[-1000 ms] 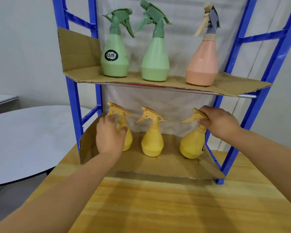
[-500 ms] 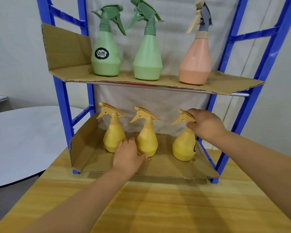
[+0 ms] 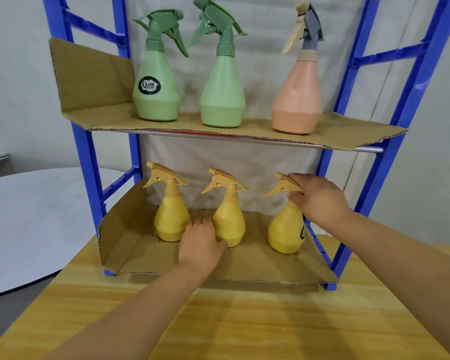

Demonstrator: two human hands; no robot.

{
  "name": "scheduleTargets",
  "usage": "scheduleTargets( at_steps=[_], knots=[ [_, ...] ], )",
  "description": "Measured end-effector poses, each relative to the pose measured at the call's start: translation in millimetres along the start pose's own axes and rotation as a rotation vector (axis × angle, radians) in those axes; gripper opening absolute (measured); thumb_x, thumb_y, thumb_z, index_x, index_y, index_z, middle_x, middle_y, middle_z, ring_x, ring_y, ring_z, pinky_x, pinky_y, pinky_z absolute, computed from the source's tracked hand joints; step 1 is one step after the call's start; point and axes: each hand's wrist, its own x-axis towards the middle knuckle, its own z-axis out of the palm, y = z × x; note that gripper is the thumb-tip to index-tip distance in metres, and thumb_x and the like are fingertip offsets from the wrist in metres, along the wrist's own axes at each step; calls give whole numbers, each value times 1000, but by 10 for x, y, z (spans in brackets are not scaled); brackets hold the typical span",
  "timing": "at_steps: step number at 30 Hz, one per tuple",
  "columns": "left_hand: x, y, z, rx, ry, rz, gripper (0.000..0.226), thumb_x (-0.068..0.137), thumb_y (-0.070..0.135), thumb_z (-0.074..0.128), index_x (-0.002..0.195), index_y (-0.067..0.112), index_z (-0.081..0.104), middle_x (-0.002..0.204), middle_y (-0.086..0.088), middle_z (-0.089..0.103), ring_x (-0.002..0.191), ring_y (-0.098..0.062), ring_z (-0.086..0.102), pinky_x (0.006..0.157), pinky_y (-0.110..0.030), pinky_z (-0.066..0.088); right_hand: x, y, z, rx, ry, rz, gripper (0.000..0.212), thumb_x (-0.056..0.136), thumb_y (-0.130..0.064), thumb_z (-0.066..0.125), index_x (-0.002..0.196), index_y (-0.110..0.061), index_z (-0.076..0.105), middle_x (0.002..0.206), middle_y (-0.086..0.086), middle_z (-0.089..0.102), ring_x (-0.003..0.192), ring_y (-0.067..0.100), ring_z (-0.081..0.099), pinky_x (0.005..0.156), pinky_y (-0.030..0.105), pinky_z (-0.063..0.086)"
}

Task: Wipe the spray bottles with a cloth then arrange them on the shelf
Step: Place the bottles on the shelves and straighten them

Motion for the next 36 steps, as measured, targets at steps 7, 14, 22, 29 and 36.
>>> scheduleTargets(
  at_steps=[7, 14, 22, 29, 36],
  knots=[
    [53, 69, 79, 8, 20, -5, 51, 77, 46, 67, 111, 11, 51, 116, -6, 57, 110, -25, 47, 92, -32, 40, -28, 32, 50, -4, 48, -19, 31, 94, -24, 49, 124, -17, 52, 104, 7, 62, 89, 24, 57, 73, 32, 47],
    [87, 121, 129, -2, 71, -14, 70, 70, 54, 68, 121, 13, 44, 122, -5, 52, 114, -23, 45, 92, -30, 41, -12, 55, 69, 26, 71, -32, 33, 93, -24, 49, 126, -18, 51, 103, 6, 62, 89, 23, 57, 72, 31, 47],
    [70, 153, 117, 12, 78, -26, 71, 71, 54, 68, 124, 13, 43, 123, -4, 52, 115, -23, 45, 91, -30, 41, -35, 47, 59, 4, 48, -28, 38, 95, -28, 48, 132, -20, 46, 112, 5, 61, 97, 23, 57, 78, 32, 47],
    [-64, 51, -90, -56, 104, 4, 74, 74, 50, 68, 132, 14, 39, 127, -2, 50, 118, -21, 43, 96, -29, 38, -93, 31, 13, -109, 116, -7, 55, 88, -31, 59, 137, -12, 43, 124, 9, 57, 115, 29, 48, 89, 39, 45],
    [-263, -340, -469, -44, 164, 29, 60, 80, 43, 66, 130, 16, 46, 124, 1, 55, 114, -18, 48, 93, -28, 42, -70, -674, 12, -68, 358, -345, 38, 70, -11, 73, 108, -14, 67, 100, 5, 67, 95, 32, 56, 77, 38, 44]
  ],
)
